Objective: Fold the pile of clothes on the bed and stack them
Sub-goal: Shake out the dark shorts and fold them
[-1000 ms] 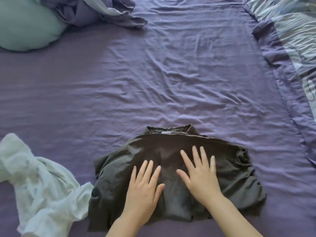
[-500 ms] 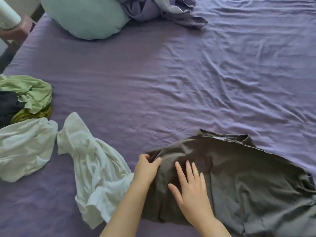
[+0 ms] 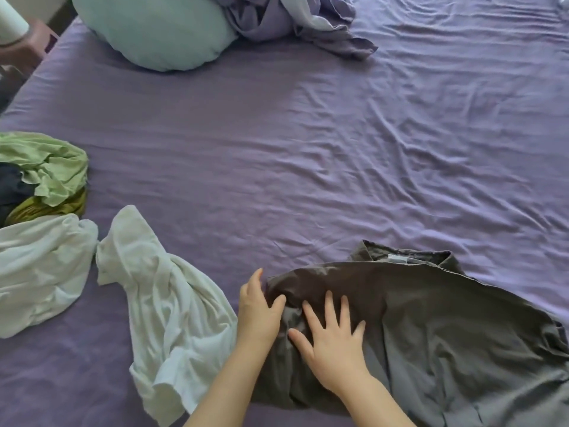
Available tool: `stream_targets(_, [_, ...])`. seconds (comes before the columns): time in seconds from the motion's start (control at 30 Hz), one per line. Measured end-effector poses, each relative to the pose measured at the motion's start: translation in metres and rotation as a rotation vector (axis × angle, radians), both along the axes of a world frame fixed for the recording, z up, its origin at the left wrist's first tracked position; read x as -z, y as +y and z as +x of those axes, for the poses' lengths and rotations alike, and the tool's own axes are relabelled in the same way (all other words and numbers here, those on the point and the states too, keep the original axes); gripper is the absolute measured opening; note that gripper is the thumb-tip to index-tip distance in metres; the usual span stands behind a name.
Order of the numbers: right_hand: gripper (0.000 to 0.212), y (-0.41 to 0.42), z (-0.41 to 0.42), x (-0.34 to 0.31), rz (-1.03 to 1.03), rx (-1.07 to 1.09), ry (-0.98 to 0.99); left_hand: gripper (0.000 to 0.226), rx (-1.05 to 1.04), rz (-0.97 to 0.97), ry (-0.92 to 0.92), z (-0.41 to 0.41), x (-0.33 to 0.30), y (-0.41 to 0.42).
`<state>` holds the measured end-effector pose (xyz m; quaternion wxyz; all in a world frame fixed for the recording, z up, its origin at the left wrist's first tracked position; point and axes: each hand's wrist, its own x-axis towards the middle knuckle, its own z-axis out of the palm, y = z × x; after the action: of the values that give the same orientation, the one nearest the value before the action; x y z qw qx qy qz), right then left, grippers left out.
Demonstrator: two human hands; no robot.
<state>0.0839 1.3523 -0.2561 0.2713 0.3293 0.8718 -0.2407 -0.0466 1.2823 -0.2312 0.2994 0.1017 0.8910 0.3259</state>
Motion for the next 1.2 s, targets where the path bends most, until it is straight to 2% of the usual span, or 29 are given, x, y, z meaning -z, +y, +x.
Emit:
stream_targets(0.13, [0.069,0.009,-0.002,-0.001,-0.087,-0.002,-0.037,0.061,-0.186,0.017,-0.319,0.001,0.001,-0.002])
stream_targets(0.23, [0.065,0.018,-0.003,-0.014,-0.191,0.069,-0.01,0.053,-0.23,0.131,-0.586,0.004,-0.013,0.001])
stream_targets(0.3, [0.062,0.025,-0.002,-0.028,-0.279,0.209,0.1,0.063,-0.252,0.213,-0.744,0.008,-0.03,0.001])
stream_targets(0.37, [0.063,0.026,0.005,-0.045,-0.366,0.362,0.327,0.073,-0.265,0.296,-0.863,0.015,-0.049,0.001])
stream_targets(0.43, [0.063,0.019,0.015,-0.066,-0.433,0.463,0.566,0.075,-0.211,0.408,-0.903,0.024,-0.064,0.003])
stream_targets(0.53, [0.07,0.007,0.036,-0.09,-0.408,0.57,0.715,0.072,-0.079,0.509,-0.938,0.044,-0.086,0.014])
stream_targets(0.63, [0.081,0.014,0.06,-0.101,-0.261,0.651,0.738,0.071,0.0,0.529,-0.973,0.07,-0.101,0.032])
stream_targets(0.77, [0.08,0.047,0.096,-0.106,-0.176,0.767,0.666,0.078,0.065,0.509,-0.997,0.112,-0.109,0.059])
stream_targets(0.9, [0.064,0.088,0.141,-0.111,-0.053,0.77,0.666,0.059,0.027,0.457,-0.878,0.15,-0.108,0.088])
stream_targets(0.93, [0.062,0.097,0.152,-0.113,-0.033,0.773,0.661,0.046,0.024,0.445,-0.79,0.158,-0.104,0.092])
stream_targets(1.0, [0.059,0.116,0.174,-0.115,-0.01,0.791,0.635,0.019,0.111,0.373,-0.473,0.169,-0.093,0.098])
stream_targets(1.03, [0.058,0.126,0.184,-0.116,-0.012,0.804,0.622,0.02,0.207,0.329,-0.311,0.174,-0.085,0.098])
stream_targets(1.1, [0.055,0.146,0.203,-0.116,-0.033,0.831,0.592,0.037,0.416,0.228,-0.051,0.185,-0.071,0.101])
stream_targets(1.2, [0.052,0.172,0.226,-0.112,-0.049,0.862,0.527,0.047,0.635,0.087,0.167,0.206,-0.057,0.111])
